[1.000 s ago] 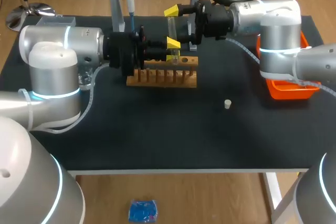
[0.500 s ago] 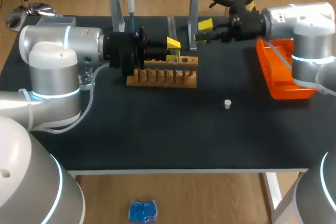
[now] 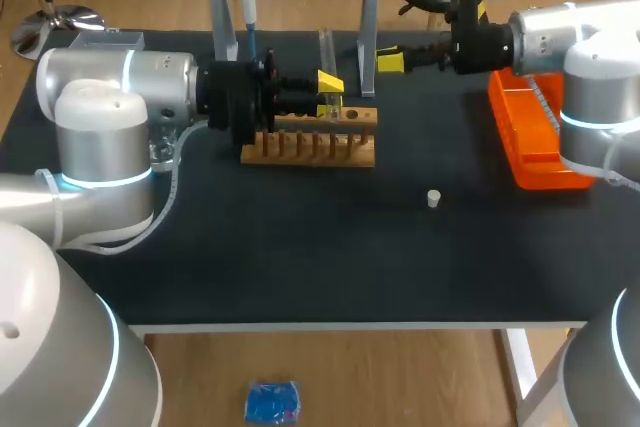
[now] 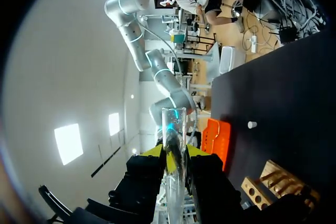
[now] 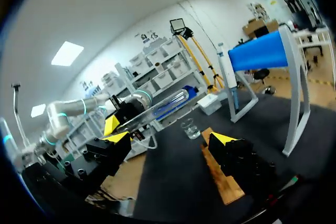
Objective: Invert the test tube, pick up the pipette, mount the tip to pipette, aspirate from beaker and dispense into the tube, eject the tip, return the pipette, and cap with the stopper.
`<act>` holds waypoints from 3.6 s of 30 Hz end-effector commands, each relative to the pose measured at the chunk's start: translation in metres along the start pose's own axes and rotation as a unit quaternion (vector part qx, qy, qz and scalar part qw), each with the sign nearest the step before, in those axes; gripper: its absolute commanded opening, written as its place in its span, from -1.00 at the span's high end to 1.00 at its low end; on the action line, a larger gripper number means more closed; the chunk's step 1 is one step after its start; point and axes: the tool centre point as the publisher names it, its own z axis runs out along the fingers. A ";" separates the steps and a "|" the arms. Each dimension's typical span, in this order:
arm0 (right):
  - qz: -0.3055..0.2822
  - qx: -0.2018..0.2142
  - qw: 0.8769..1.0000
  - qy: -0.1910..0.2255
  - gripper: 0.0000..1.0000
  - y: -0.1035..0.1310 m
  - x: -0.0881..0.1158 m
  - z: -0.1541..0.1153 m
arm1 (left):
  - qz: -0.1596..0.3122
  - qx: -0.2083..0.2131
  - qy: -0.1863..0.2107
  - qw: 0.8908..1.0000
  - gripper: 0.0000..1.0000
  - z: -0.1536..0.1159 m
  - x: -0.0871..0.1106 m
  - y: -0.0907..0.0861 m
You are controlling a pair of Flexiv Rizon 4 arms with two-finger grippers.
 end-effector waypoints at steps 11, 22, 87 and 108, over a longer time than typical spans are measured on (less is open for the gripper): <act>-0.309 0.025 0.949 0.049 -1.00 -0.069 -0.022 -0.013 | 0.001 0.001 0.000 1.000 1.00 0.000 0.000 0.001; -0.313 0.083 0.946 -0.005 -1.00 -0.066 -0.036 -0.010 | 0.001 0.001 0.000 1.000 1.00 0.000 0.000 0.001; -0.272 0.109 0.955 -0.045 -1.00 -0.065 -0.037 -0.008 | -0.523 0.046 0.068 0.848 1.00 0.010 -0.039 0.049; -0.272 0.109 0.955 -0.045 -1.00 -0.065 -0.037 -0.008 | -0.626 0.052 0.033 0.777 1.00 -0.006 0.004 0.097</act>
